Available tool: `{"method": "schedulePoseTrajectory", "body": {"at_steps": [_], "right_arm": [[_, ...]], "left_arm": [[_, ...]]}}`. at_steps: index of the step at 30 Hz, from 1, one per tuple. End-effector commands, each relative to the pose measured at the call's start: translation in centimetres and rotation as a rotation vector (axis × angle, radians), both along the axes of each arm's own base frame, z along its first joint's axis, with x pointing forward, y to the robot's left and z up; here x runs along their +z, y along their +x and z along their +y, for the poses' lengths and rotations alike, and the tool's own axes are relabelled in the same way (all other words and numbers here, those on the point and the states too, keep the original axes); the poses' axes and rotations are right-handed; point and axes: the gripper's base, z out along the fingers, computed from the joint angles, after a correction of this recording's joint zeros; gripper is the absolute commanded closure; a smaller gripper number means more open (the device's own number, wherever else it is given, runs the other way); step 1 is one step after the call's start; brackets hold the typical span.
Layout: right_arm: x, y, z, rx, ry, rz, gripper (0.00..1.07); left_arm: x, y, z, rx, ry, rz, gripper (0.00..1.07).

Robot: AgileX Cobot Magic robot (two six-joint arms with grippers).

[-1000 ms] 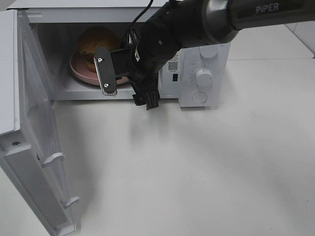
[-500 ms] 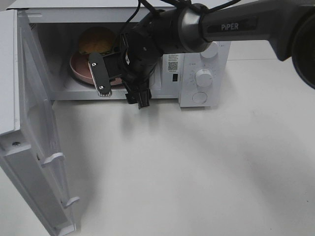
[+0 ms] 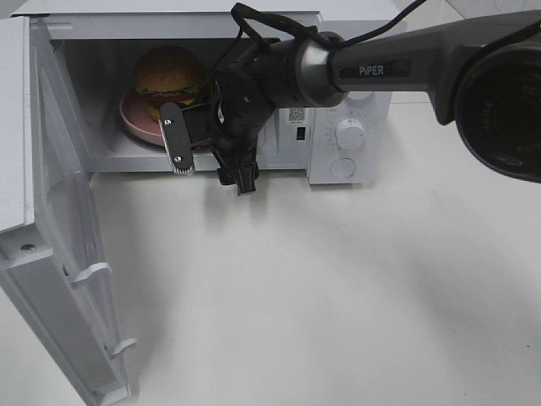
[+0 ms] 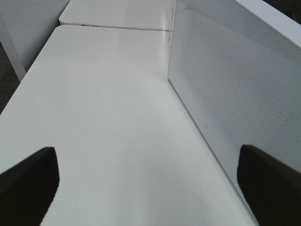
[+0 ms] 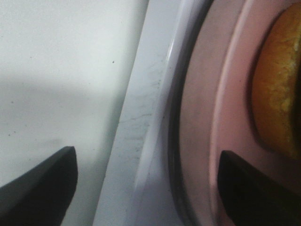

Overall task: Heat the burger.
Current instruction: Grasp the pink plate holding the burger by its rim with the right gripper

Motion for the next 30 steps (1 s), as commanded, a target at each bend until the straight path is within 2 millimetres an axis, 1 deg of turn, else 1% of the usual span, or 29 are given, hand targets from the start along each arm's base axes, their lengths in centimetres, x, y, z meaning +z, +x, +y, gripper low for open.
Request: {"method": "schedulePoseTrajectory", "body": {"at_steps": [1,2,3,4,5,6,7,8,9,10,11,12,13,14,15,16,17,21,22,24,27,29,30], "right_arm": [[0.1,0.2,0.1,-0.011,0.018,-0.004,0.33],[0.0,0.1,0.1,-0.011,0.017,-0.002,0.37],[0.0,0.1,0.1,-0.011,0.017,-0.002,0.37],[0.0,0.1,0.1,-0.011,0.017,-0.002,0.40],[0.0,0.1,0.1,-0.012,0.016,-0.002,0.48],[0.0,0.1,0.1,-0.012,0.016,-0.002,0.48],[0.1,0.1,0.1,-0.016,0.016,0.002,0.58],[0.2,0.1,0.1,-0.019,0.018,0.006,0.65],[0.2,0.1,0.1,-0.019,0.018,0.006,0.65],[0.3,-0.1,0.2,-0.022,0.025,0.013,0.79],[0.3,-0.1,0.2,-0.022,0.025,0.013,0.79],[0.6,-0.1,0.1,-0.029,0.025,0.020,0.91],[0.7,-0.3,0.2,-0.034,0.025,0.028,0.96],[0.7,-0.3,0.2,-0.034,0.025,0.028,0.96],[1.0,-0.6,0.4,-0.038,0.028,0.041,1.05],[1.0,-0.6,0.4,-0.038,0.028,0.041,1.05],[1.3,-0.8,0.3,-0.038,0.021,0.046,1.07],[1.7,-1.3,0.7,-0.019,-0.005,0.055,1.07],[2.1,-1.5,0.6,-0.010,-0.022,0.060,1.07],[2.2,-1.8,0.8,-0.004,-0.025,0.067,1.07],[3.2,-2.5,0.6,0.027,-0.032,0.062,1.07],[3.4,-2.7,0.4,0.043,-0.045,0.058,1.07],[3.5,-3.2,0.0,0.068,-0.066,0.056,1.07]], "left_arm": [[-0.1,-0.2,0.0,0.003,-0.003,-0.020,0.09],[-0.1,-0.2,0.0,0.003,-0.003,-0.020,0.09],[-0.1,-0.2,0.0,0.003,-0.003,-0.020,0.09],[-0.1,-0.2,0.0,0.003,-0.003,-0.020,0.09],[-0.1,-0.2,0.0,0.003,-0.003,-0.020,0.09],[-0.1,-0.2,0.0,0.003,-0.003,-0.020,0.09],[-0.1,-0.2,0.0,0.003,-0.003,-0.020,0.09],[-0.1,-0.2,0.0,0.003,-0.003,-0.020,0.09],[-0.1,-0.2,0.0,0.003,-0.003,-0.020,0.09],[-0.1,-0.2,0.0,0.003,-0.003,-0.020,0.09],[-0.1,-0.2,0.0,0.003,-0.003,-0.020,0.09],[-0.1,-0.2,0.0,0.003,-0.003,-0.020,0.09],[-0.1,-0.2,0.0,0.003,-0.003,-0.020,0.09],[-0.1,-0.2,0.0,0.003,-0.003,-0.020,0.09],[-0.1,-0.2,0.0,0.003,-0.003,-0.020,0.09],[-0.1,-0.2,0.0,0.003,-0.003,-0.020,0.09],[-0.1,-0.2,0.0,0.003,-0.003,-0.020,0.09],[-0.1,-0.2,0.0,0.003,-0.003,-0.020,0.09],[-0.1,-0.2,0.0,0.003,-0.003,-0.020,0.09],[-0.1,-0.2,0.0,0.003,-0.003,-0.020,0.09],[-0.1,-0.2,0.0,0.003,-0.003,-0.020,0.09],[-0.1,-0.2,0.0,0.003,-0.003,-0.020,0.09],[-0.1,-0.2,0.0,0.003,-0.003,-0.020,0.09]]}}
